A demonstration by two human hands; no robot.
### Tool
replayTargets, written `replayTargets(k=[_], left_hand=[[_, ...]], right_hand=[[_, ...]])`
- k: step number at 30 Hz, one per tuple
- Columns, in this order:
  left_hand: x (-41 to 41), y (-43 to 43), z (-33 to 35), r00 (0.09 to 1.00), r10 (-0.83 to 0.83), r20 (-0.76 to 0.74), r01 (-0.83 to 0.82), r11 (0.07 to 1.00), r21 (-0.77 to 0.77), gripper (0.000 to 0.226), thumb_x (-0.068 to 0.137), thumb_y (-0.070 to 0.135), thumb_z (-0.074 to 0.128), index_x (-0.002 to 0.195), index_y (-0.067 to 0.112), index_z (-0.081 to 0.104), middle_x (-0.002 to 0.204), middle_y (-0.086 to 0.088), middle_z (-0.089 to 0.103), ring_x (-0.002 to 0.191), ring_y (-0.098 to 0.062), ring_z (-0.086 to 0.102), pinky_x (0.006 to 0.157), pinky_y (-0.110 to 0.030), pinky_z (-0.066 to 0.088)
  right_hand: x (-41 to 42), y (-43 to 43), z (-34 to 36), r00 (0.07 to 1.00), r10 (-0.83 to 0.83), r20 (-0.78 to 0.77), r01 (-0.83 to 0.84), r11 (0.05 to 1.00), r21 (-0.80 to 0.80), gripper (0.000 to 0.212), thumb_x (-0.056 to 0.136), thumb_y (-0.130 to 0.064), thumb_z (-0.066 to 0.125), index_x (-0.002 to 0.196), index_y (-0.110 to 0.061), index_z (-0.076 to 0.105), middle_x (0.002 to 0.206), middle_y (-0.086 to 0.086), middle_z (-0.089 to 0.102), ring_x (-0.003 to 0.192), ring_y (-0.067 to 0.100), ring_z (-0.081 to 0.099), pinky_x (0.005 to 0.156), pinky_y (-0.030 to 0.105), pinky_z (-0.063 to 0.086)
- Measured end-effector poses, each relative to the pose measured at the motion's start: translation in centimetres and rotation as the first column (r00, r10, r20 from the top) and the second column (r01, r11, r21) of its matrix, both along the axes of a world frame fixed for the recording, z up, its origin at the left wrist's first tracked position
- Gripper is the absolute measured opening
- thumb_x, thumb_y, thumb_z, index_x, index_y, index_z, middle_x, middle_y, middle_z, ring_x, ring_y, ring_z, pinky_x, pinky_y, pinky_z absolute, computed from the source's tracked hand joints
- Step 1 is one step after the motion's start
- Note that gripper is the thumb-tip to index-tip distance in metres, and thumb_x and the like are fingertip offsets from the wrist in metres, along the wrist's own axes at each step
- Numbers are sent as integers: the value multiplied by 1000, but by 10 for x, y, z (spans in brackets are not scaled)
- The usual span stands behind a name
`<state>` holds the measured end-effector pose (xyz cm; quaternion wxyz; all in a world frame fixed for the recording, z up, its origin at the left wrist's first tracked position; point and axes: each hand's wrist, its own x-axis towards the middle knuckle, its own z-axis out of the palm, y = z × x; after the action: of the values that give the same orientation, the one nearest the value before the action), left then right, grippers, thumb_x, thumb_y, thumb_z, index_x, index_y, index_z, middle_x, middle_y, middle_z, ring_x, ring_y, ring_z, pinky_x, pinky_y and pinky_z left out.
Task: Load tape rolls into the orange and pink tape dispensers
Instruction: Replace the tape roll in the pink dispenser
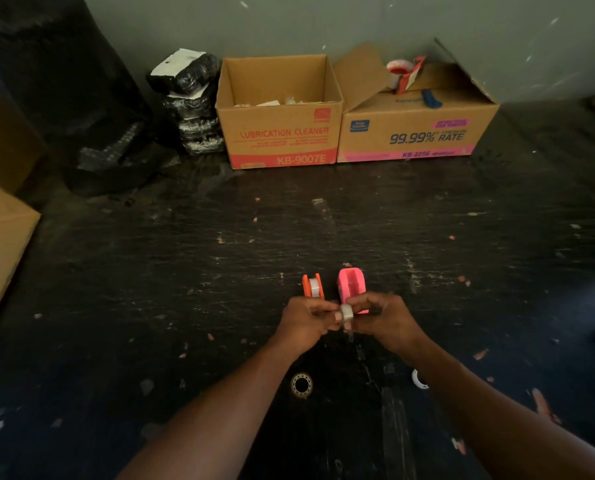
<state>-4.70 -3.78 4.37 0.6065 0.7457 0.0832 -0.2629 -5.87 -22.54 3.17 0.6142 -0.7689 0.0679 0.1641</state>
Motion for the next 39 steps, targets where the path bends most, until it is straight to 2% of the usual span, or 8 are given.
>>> replayTargets(k=[7,11,15,18,25,30,36,39], left_hand=[[4,0,-3,1000,30,5,-30,998,52,10,87,15,78,88,25,80,90,4,80,88,-11,76,79,-24,57],[5,0,-3,1000,20,-1,-20,999,41,12,86,15,79,87,27,79,90,3,80,90,-13,76,81,-26,58],[6,-1,-3,1000,-11,10,10,999,52,9,88,14,77,92,22,80,91,3,80,88,-11,76,79,-23,58],[7,-2,-2,1000,0,14,-1,999,35,11,88,11,77,89,22,79,90,2,79,89,-14,76,81,-25,59],[6,-2,-3,1000,17,1,-17,1000,3,11,88,12,77,90,22,79,92,3,79,92,-14,76,84,-27,60],[5,-1,-2,999,23,-22,-24,1000,-19,11,87,13,78,92,22,79,96,2,79,96,-15,76,80,-24,58],[6,2,-3,999,11,-44,-13,999,-49,11,87,13,78,92,22,80,105,2,78,104,-15,73,94,-35,59],[7,1,-3,998,27,-52,-30,998,-63,10,86,11,79,92,18,81,105,0,79,103,-17,74,95,-39,60]], right_hand=[[4,-1,1,1000,-16,9,16,1000,-15,38,73,6,85,106,-11,77,108,10,77,106,24,74,87,39,64],[3,-1,4,1000,13,11,-12,999,-49,36,73,2,86,103,-15,77,106,4,78,105,18,74,92,41,62],[2,-1,4,1000,0,14,1,999,-46,35,71,4,86,98,-16,78,102,5,78,101,20,75,90,44,63],[2,-1,5,1000,-6,14,6,999,-32,34,72,5,85,97,-17,78,102,6,78,101,21,75,91,45,63],[6,-1,6,1000,11,-1,-11,999,-38,35,73,8,84,99,-15,78,104,7,77,102,22,75,89,47,63],[5,0,6,999,38,8,-37,998,-53,34,73,5,85,101,-14,78,101,6,80,100,20,76,91,47,62],[6,0,7,999,35,8,-35,998,-45,35,71,3,87,98,-18,79,105,2,79,103,20,75,92,47,62],[6,2,9,1000,25,-4,-25,999,-46,35,71,3,87,99,-16,80,105,2,80,103,18,75,92,46,62]])
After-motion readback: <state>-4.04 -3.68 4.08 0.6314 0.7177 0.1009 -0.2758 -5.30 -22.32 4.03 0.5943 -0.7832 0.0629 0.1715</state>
